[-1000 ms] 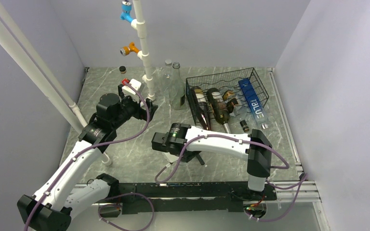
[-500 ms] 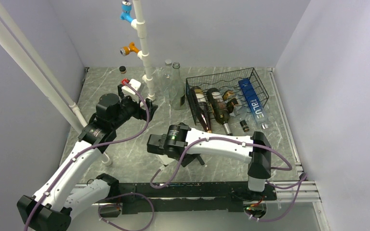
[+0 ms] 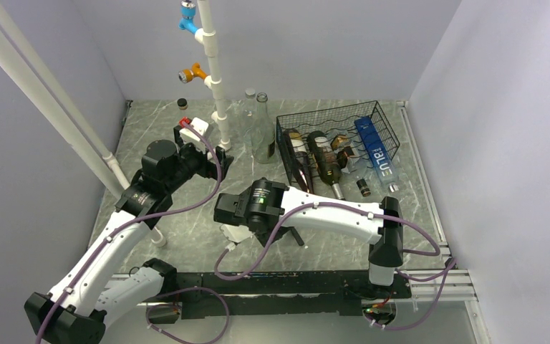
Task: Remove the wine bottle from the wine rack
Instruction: Place the wine bottle at the center of the board.
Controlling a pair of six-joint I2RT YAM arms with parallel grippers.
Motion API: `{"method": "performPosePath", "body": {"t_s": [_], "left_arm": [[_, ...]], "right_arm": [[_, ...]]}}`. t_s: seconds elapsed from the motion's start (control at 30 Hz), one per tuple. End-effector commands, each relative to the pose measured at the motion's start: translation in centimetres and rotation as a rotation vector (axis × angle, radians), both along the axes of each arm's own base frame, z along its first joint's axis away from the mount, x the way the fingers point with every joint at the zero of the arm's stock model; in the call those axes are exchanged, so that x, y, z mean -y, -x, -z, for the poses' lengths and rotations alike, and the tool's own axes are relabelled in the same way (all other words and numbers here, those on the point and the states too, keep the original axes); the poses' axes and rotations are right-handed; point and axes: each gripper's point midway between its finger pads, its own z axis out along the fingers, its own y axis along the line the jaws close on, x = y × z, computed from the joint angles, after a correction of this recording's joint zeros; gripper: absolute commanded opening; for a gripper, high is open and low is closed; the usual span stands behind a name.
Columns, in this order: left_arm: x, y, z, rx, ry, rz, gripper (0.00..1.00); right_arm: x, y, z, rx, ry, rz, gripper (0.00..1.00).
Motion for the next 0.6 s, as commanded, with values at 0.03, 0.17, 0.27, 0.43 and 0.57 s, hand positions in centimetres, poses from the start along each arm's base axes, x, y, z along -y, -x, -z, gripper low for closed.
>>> {"method": "performPosePath", "body": {"t_s": [0.03,0.17,0.27,0.43,0.57], "left_arm": [[-0.4,-0.1,-1.2,0.05,0.013,-0.02,0.99],[-0.5,-0.1,-1.3,0.054,0.014,-0.022,0.99],[-0.5,-0.2,-1.2,0.052,0.012,-0.025,0.99],[-0.7,-0.2,-1.3,0.058,0.014,-0.032,0.99],[-0.8,-0.1,-1.4,0.062,0.016,-0.035,0.99]], "right_arm": [[0.0,0.5,-2.3,0.0,-0.099,0.014,0.99],[-0.3,0.7,-3.7,-0.011,-0.169,0.015,0.99],[-0.7,0.9,-5.0,-0.017,-0.23,0.012,0.99],[-0.5,0.8,-6.2,-0.013,-0.274,0.021,0.99],[0.0,0.0,-6.8,-0.011,-0.302,0.054,0.99]]}}
